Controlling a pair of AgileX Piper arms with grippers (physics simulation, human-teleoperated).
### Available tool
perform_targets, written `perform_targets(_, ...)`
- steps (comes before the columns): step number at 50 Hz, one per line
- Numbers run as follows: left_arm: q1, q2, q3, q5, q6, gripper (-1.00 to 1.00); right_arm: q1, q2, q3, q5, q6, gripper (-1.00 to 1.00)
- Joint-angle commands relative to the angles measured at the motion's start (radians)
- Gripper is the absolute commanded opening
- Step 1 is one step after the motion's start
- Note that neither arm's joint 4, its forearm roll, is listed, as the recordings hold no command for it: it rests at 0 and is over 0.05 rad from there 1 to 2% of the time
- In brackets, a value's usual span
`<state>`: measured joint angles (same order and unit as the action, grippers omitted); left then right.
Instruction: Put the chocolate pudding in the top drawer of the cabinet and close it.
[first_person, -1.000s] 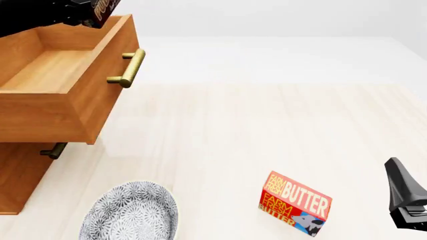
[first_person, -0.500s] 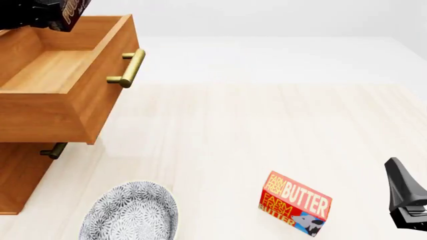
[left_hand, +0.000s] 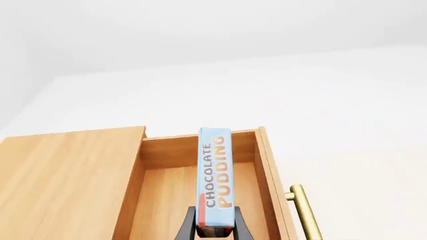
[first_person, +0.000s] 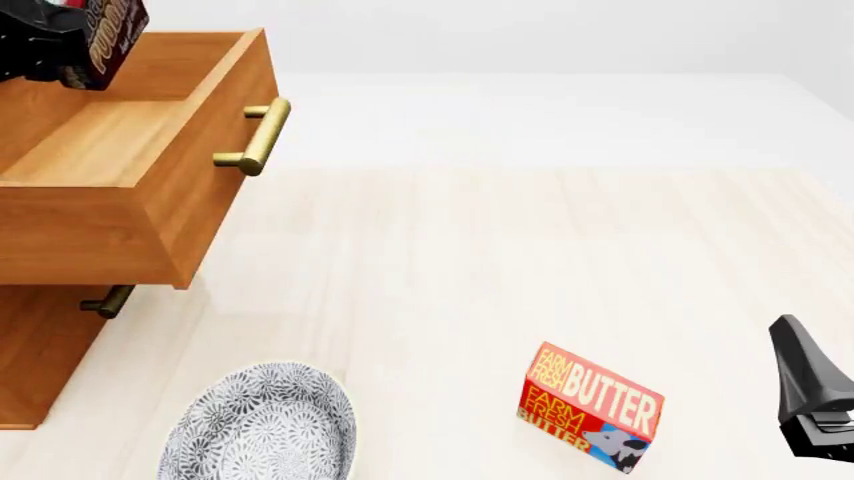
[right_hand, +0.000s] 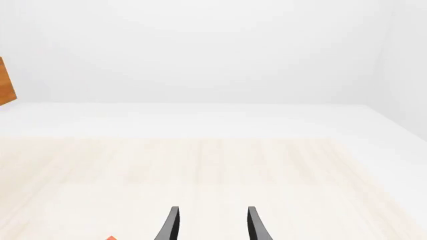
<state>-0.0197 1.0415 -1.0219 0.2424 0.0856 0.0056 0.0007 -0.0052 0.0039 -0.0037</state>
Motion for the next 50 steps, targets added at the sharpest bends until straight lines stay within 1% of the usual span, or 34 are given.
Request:
perform_targets(1, 0.020, -0.004, 0.021, -0.005, 0.000, -1.00, 0.000, 0.000, 0.000, 0.000, 0.000, 1.00)
perform_targets(13, 0.024, 0.012, 0.055, -0.037, -0.022, -1.00, 0.000, 0.000, 0.000, 0.000, 0.000, 1.00)
perform_targets(23, 0.049, 0.011, 0.076, -0.048, -0.028, -1.00, 0.000, 0.000, 0.000, 0.000, 0.000, 1.00)
perform_targets(38, 0.051, 0.036, 0.082, -0.064, -0.039, -1.00, 0.000, 0.000, 0.000, 0.000, 0.000, 1.00)
perform_targets(44, 0.058, 0.042, 0.111, -0.082, -0.055, -1.00, 0.000, 0.000, 0.000, 0.000, 0.000, 1.00)
perform_targets(50, 0.055, 0.054, 0.100, -0.076, -0.057, -1.00, 0.000, 0.000, 0.000, 0.000, 0.000, 1.00)
